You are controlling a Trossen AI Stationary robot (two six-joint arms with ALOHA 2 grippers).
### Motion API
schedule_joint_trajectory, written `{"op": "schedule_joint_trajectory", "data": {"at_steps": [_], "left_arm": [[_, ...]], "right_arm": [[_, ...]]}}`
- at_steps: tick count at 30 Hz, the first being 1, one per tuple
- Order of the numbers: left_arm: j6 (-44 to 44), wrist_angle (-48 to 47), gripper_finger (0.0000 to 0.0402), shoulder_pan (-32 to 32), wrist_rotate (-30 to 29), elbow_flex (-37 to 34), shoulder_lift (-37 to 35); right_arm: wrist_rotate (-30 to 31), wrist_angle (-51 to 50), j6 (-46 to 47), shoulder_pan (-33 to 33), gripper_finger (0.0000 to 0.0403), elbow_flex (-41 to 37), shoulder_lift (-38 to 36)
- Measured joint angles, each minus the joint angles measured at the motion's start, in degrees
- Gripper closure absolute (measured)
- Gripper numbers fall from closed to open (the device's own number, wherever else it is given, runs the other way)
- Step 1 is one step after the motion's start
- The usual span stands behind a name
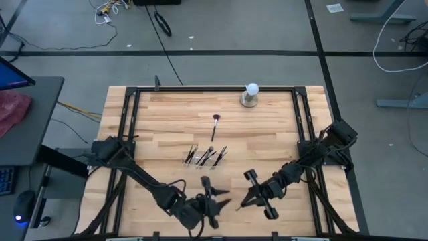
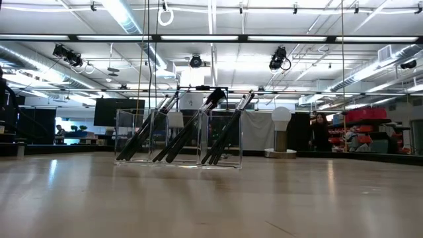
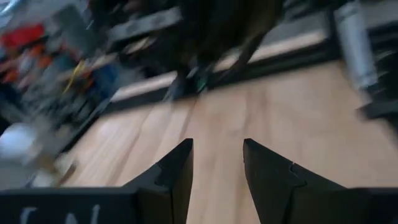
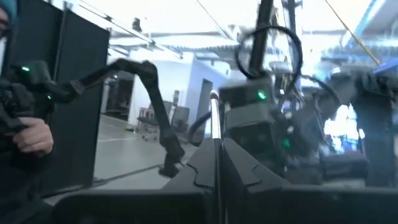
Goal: Put items in baskets/containers
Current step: Put the eyeshadow brush into the transparent organizer
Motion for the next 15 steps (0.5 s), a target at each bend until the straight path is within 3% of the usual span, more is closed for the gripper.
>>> {"op": "schedule_joint_trajectory", "data": {"at_steps": [6, 10, 15], "left_arm": [[14.10, 19.46, 0.0259, -0.81, 6.24, 0.02, 0.98], [19.59, 26.83, 0.0259, -0.49, 9.90, 0.01, 1.01], [19.73, 30.31, 0.0259, 0.98, 15.14, 0.02, 1.01]], "right_arm": [[-0.58, 0.31, -1.67, 1.10, 0.0395, 0.75, -0.02], [-0.58, 0.27, -1.71, 1.39, 0.0395, 0.73, -0.02], [-0.59, 0.22, -1.72, 1.37, 0.0395, 0.73, -0.02]]}}
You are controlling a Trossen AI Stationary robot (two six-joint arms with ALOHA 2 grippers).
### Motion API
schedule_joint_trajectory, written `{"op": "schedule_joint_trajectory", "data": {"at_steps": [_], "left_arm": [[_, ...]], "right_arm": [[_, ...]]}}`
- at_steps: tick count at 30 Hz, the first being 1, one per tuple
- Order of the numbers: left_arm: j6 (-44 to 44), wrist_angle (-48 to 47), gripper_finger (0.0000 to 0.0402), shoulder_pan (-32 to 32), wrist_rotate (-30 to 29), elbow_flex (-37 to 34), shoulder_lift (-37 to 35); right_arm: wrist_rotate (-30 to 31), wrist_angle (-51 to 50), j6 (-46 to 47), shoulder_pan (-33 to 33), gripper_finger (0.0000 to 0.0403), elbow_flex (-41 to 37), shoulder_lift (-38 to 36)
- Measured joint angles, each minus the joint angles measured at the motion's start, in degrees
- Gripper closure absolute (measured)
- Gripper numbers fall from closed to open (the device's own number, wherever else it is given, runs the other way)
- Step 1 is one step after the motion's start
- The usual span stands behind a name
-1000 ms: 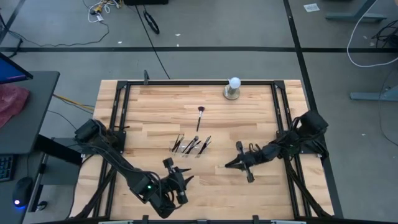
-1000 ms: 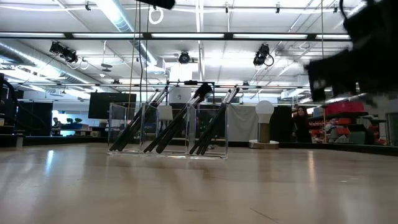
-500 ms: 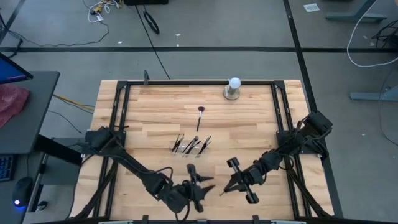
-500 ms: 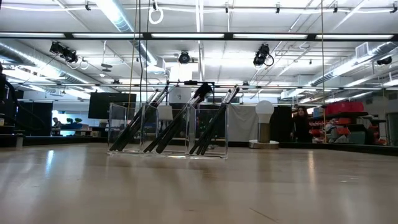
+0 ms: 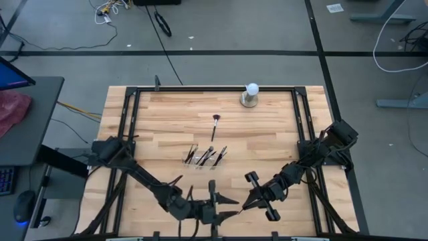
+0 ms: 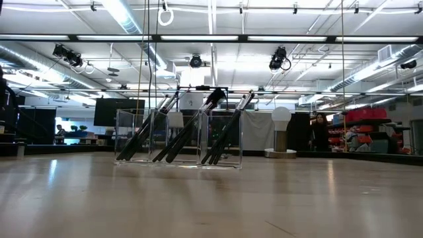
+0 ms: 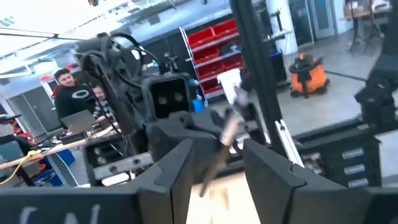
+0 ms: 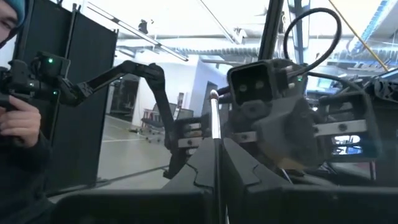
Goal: Put items in baskets/containers
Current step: Put the eyeshadow brush into the transparent organizer
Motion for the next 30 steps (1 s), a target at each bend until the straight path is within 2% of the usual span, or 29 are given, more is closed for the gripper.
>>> {"op": "schedule_joint_trajectory", "data": {"at_steps": [3, 7, 18, 23, 30], "left_arm": [[0.03, 0.80, 0.0259, 0.75, 0.58, 0.00, -0.02], [0.02, 2.07, 0.0259, 1.29, 6.15, 0.00, -0.02], [-0.44, 4.59, 0.0264, 1.55, 9.66, 0.00, 0.15], [-0.98, 6.39, 0.0296, 2.05, 9.82, 0.00, 1.48], [-1.24, 6.58, 0.0376, 2.19, 10.20, 0.00, 1.73]], "right_arm": [[0.01, -0.04, 0.04, 0.00, 0.0395, 0.00, 0.00], [0.00, -0.27, 0.09, 0.00, 0.0395, 0.00, 0.00], [0.02, -0.26, 0.20, 0.00, 0.0394, -0.02, 0.00], [0.03, -0.24, 0.66, 0.00, 0.0394, -0.02, 0.01], [0.25, -0.33, 0.85, -0.01, 0.0394, -0.02, 0.00]]}}
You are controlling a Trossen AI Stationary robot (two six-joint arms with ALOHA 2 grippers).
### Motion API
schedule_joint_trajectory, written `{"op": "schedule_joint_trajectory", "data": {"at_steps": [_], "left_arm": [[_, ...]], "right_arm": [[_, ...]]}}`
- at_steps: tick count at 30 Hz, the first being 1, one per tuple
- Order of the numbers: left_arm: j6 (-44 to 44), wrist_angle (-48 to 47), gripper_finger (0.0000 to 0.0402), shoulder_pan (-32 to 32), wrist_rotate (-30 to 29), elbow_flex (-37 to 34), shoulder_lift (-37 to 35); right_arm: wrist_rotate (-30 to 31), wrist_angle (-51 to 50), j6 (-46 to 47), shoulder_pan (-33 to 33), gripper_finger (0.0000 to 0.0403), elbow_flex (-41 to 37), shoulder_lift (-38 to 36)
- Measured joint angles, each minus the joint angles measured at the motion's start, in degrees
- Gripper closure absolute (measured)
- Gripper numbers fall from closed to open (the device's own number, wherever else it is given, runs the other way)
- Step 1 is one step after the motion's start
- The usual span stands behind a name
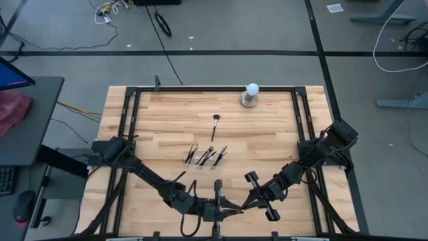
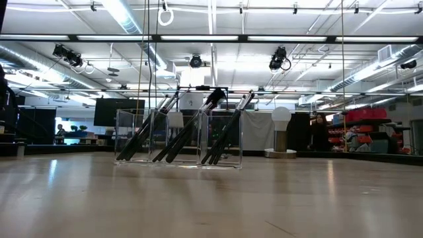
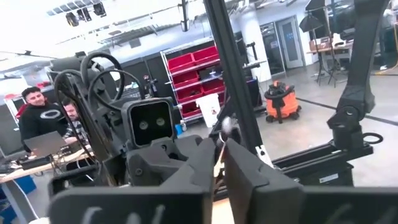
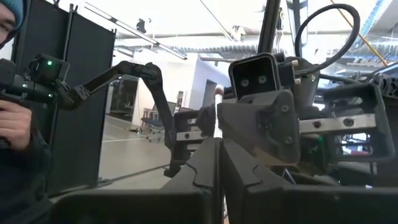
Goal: Put items in baskets/containers
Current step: Put the eyeshadow brush into the transparent organizer
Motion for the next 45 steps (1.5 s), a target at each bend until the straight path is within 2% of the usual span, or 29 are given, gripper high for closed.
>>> {"op": "schedule_joint_trajectory", "data": {"at_steps": [4, 7, 12, 17, 20, 26, 29, 31, 37, 40, 45], "left_arm": [[0.69, -0.23, 0.0389, -0.14, -0.05, 0.00, 0.00], [-0.49, -1.04, 0.0388, -0.38, -0.47, -0.02, -0.03], [-1.75, -5.89, 0.0391, -1.68, -6.93, -0.02, -1.67], [-8.32, -18.13, 0.0390, -2.99, -14.17, 0.00, -5.58], [-17.05, -29.82, 0.0390, -2.99, -15.07, 0.00, -8.97], [-41.52, -60.40, 0.0388, -1.21, -15.51, 0.00, -16.80], [-48.73, -71.41, 0.0388, -0.52, -17.93, 0.00, -19.82], [-50.42, -76.13, 0.0387, -0.14, -20.02, 0.00, -21.21], [-51.17, -83.18, 0.0387, 1.01, -29.27, 0.04, -22.53], [-52.90, -85.02, 0.0386, 2.42, -30.36, -0.06, -22.08], [-54.75, -82.67, 0.0386, 4.97, -32.46, -4.06, -21.94]], "right_arm": [[0.33, -1.07, 0.93, -0.01, 0.0383, 0.00, 0.00], [3.65, -2.72, 2.95, 0.14, 0.0362, 0.00, 0.00], [9.29, -6.47, 5.04, 0.12, 0.0308, -0.92, -0.71], [19.41, -10.04, 7.26, 1.29, 0.0261, -4.68, -4.61], [23.89, -11.41, 9.24, 1.96, 0.0247, -7.30, -6.85], [24.20, -11.84, 12.58, 2.04, 0.0243, -9.77, -8.09], [24.20, -12.24, 12.78, 2.04, 0.0249, -9.84, -7.86], [24.18, -12.58, 12.78, 2.04, 0.0253, -9.84, -7.80], [23.96, -13.35, 12.81, 1.99, 0.0266, -9.84, -7.80], [23.96, -13.42, 12.78, 1.98, 0.0271, -9.84, -7.80], [23.96, -13.49, 12.76, 1.98, 0.0278, -9.84, -7.78]]}}
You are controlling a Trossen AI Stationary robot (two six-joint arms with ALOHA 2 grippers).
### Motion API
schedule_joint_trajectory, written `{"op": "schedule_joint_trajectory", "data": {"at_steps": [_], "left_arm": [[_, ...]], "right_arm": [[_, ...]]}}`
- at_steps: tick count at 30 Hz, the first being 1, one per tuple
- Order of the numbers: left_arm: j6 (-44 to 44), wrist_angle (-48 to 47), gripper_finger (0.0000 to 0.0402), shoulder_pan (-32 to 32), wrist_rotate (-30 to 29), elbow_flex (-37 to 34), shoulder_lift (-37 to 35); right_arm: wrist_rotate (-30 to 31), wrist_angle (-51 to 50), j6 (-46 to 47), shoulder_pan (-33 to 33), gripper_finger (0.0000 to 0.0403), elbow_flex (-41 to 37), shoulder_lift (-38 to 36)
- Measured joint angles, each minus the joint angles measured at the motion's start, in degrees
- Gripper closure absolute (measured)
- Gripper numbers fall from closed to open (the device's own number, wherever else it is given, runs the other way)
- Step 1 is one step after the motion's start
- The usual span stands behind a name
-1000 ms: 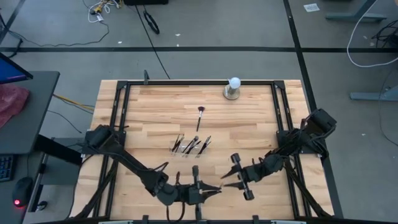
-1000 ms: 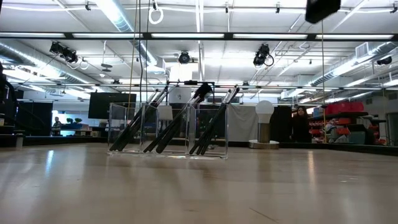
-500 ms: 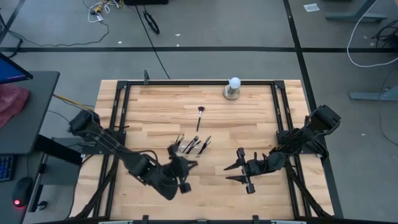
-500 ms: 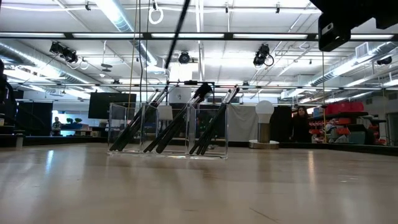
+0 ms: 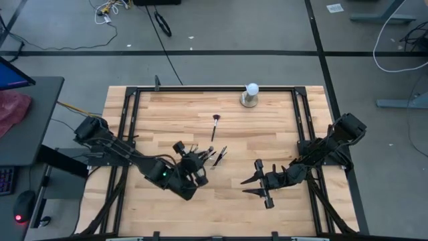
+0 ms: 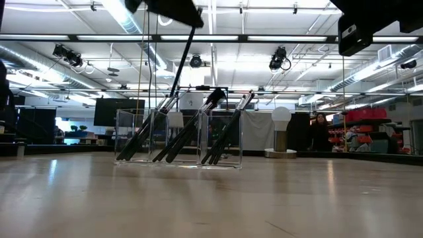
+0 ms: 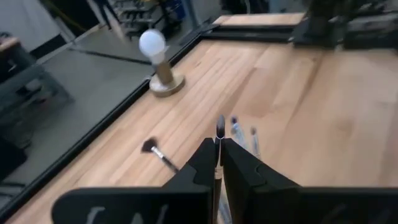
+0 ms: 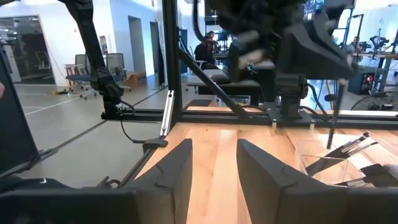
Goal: Put items in baskets/containers
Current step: Put the eyeshadow brush into the transparent organizer, then put the highlighter brush into the transparent organizer
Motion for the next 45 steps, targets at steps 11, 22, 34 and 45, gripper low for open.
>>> {"op": "schedule_joint_trajectory", "data": {"at_steps": [11, 22, 34, 45], "left_arm": [[-4.60, 13.41, 0.0386, 2.32, 1.53, -9.70, -0.02], [-13.90, 15.56, 0.0384, 5.02, 10.46, -13.99, -0.02], [-14.98, 15.45, 0.0350, 7.86, 19.47, -14.04, -0.02], [-14.82, 14.31, 0.0283, 8.87, 23.56, -14.04, -0.26]], "right_arm": [[-0.02, -0.09, -0.02, 0.00, 0.0278, 0.02, 0.02], [-0.02, -0.09, -0.04, 0.00, 0.0278, 0.02, 0.02], [-0.15, -0.13, 0.42, 0.00, 0.0278, 0.02, 0.02], [-0.17, -0.27, 0.54, 0.00, 0.0278, 0.04, 0.02]]}}
